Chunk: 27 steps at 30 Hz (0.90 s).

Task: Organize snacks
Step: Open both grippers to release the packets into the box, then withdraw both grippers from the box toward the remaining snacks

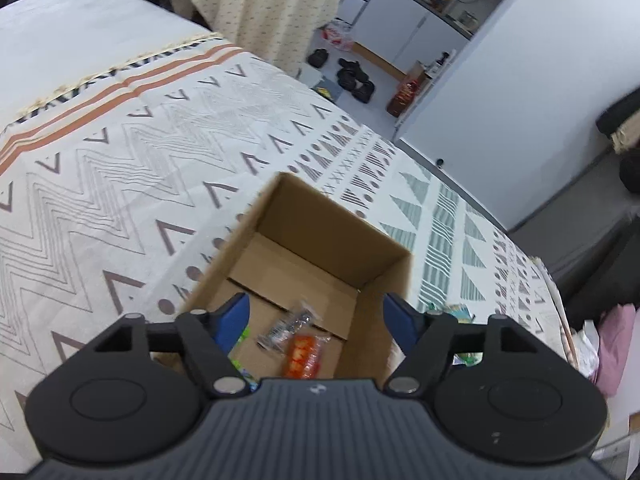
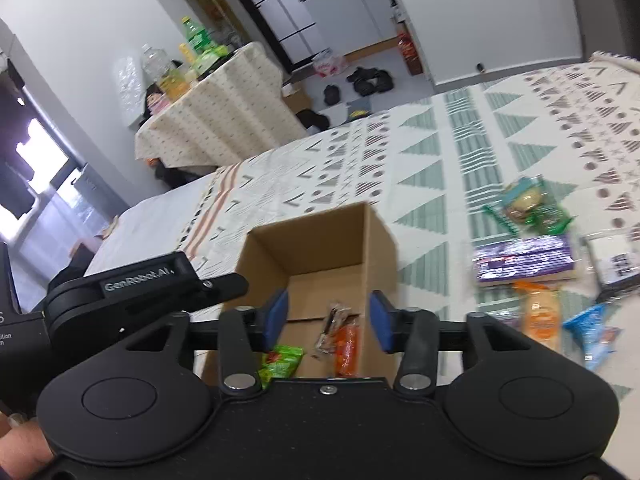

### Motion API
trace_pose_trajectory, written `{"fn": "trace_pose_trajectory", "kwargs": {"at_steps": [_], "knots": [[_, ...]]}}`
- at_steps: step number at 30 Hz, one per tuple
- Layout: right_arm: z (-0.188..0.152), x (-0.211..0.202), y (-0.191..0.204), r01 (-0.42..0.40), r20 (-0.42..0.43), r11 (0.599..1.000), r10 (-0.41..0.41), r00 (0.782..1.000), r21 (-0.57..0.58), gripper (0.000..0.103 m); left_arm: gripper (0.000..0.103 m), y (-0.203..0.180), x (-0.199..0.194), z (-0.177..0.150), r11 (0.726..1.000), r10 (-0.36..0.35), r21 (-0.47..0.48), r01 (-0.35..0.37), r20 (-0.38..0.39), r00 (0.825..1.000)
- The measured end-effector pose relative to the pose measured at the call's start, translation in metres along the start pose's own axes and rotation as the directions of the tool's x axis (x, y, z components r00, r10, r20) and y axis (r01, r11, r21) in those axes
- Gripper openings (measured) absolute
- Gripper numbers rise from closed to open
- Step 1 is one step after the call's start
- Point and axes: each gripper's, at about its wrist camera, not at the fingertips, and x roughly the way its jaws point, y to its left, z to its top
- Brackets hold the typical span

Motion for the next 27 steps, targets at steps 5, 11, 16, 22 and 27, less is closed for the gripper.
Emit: {"fn": "trace_pose_trajectory", "kwargs": {"at_steps": [5, 11, 16, 22, 27], "knots": [[-0.004, -0.023, -0.019, 0.036, 0.02, 0.999, -0.036, 0.999, 0.002, 0.071, 0.085, -0.021, -0.005, -0.012, 0.998, -0.01, 0.065, 0.009, 0.018, 1.0], [-0.007, -0.045, -0.044, 0.091, 0.033, 0.996, -0.091, 0.995, 0.013, 0.08, 0.092, -0.04, -0.003, -0.025, 0.994, -0.023, 0.107, 0.027, -0.038, 0.999], [-0.009, -0.061, -0.064, 0.119, 0.05, 0.993, -0.12, 0.992, 0.029, 0.085, 0.092, -0.057, -0.002, -0.038, 0.987, -0.031, 0.157, 0.039, -0.054, 0.998], [-0.012, -0.077, -0.088, 0.152, 0.066, 0.987, -0.154, 0.986, 0.042, 0.09, 0.092, -0.075, -0.005, -0.052, 0.976, -0.067, 0.204, 0.08, -0.071, 0.995], [-0.017, -0.088, -0.111, 0.169, 0.073, 0.983, -0.174, 0.982, 0.067, 0.09, 0.092, -0.09, -0.006, -0.063, 0.964, -0.096, 0.24, 0.114, -0.088, 0.992]]}}
